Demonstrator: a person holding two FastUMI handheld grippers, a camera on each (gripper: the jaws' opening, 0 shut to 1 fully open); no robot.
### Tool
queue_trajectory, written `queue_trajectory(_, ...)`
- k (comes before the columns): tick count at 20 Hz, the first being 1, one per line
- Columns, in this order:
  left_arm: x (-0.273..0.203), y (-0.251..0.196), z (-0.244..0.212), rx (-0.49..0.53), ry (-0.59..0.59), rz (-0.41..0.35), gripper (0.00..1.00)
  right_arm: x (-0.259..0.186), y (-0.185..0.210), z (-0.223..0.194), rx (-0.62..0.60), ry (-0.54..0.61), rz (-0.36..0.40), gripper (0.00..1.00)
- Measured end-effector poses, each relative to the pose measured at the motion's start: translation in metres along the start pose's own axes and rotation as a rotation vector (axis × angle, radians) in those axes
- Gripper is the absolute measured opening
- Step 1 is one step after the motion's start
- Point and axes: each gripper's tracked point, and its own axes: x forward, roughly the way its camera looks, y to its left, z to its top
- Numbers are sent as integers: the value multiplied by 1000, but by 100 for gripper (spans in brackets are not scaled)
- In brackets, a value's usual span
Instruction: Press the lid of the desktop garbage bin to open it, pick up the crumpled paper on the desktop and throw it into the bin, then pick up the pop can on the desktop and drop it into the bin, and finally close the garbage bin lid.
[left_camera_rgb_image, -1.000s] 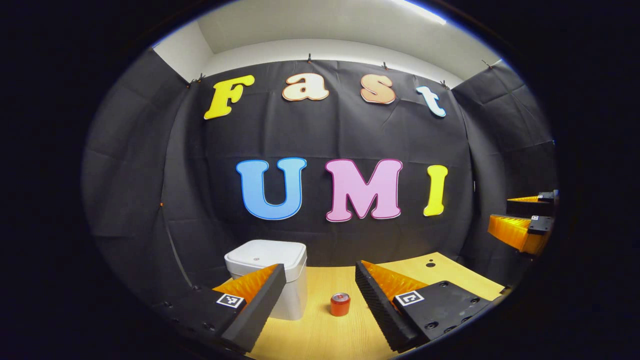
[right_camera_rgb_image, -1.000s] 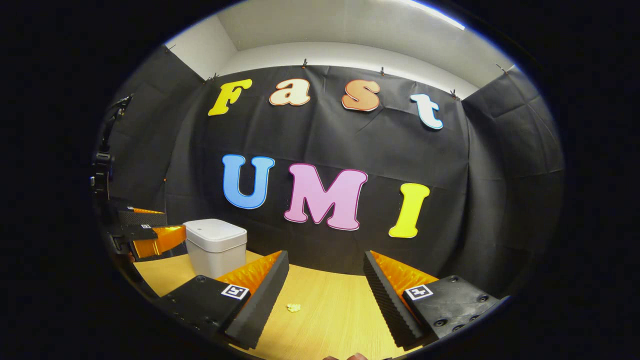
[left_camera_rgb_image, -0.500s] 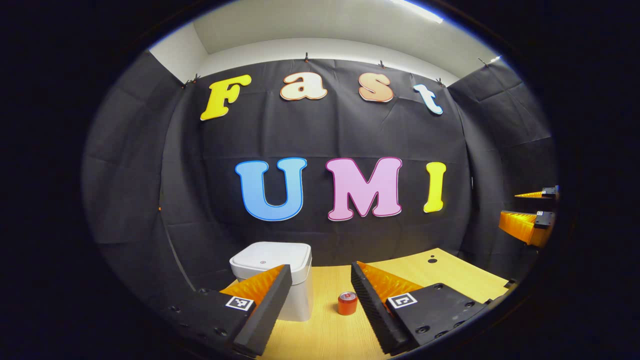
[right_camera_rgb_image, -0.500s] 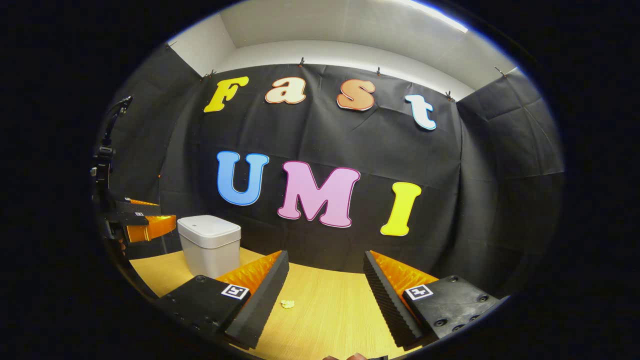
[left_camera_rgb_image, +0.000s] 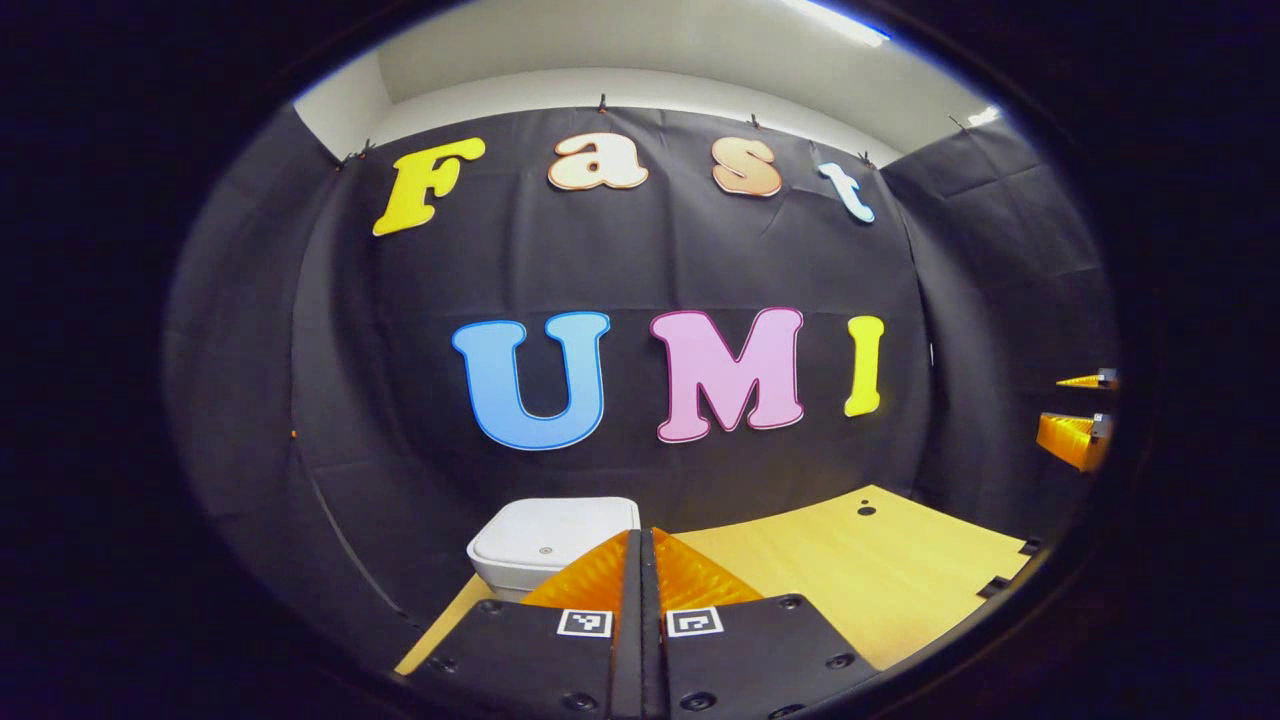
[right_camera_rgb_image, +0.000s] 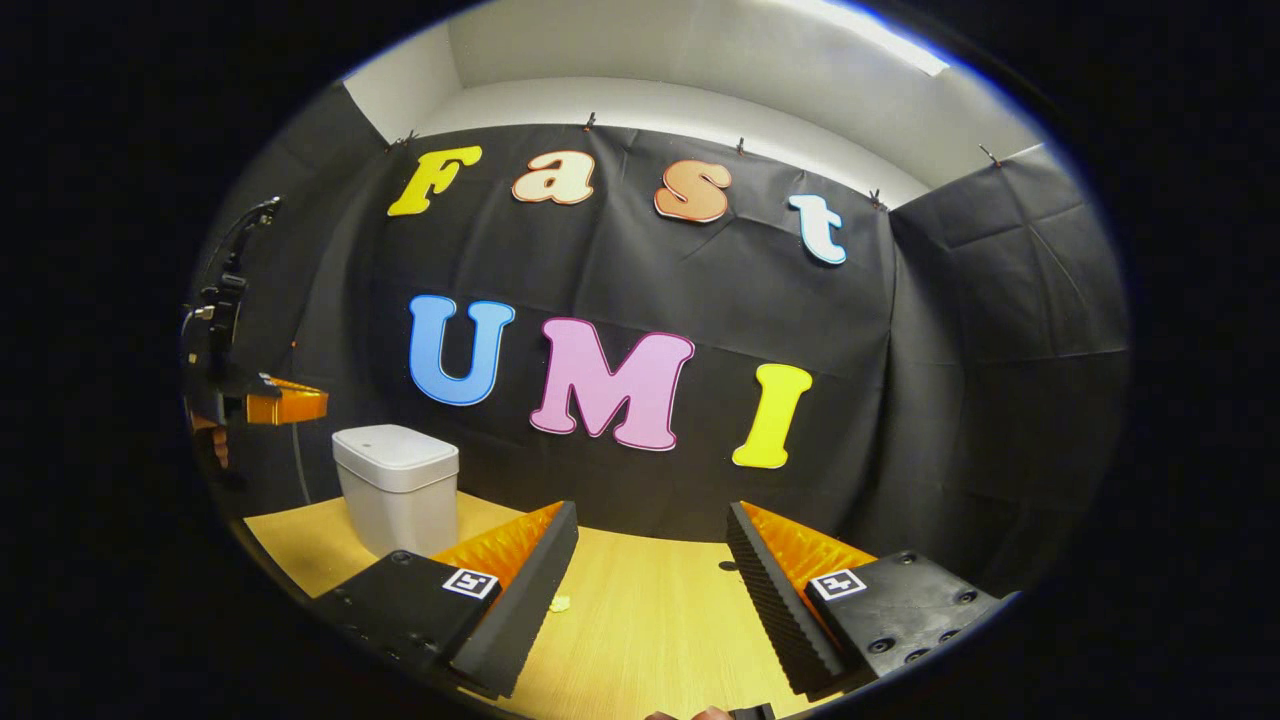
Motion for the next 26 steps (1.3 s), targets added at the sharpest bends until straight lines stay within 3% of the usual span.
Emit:
queue_trajectory(6, 74, 50, -33, -133, 164, -9, 5, 31, 4, -5, 42, 24, 53, 97)
queue_trajectory(13, 141, 85, -89, -68, 356, 61, 6, 106, -2, -42, 39, 85, 149, 100)
queue_trajectory(19, 142, 87, -135, -26, 557, 101, 5, 168, -4, -83, 72, 155, 213, 97)
queue_trajectory(26, 147, 90, -142, 9, 582, 116, 6, 187, 8, -110, 29, 215, 201, 97)
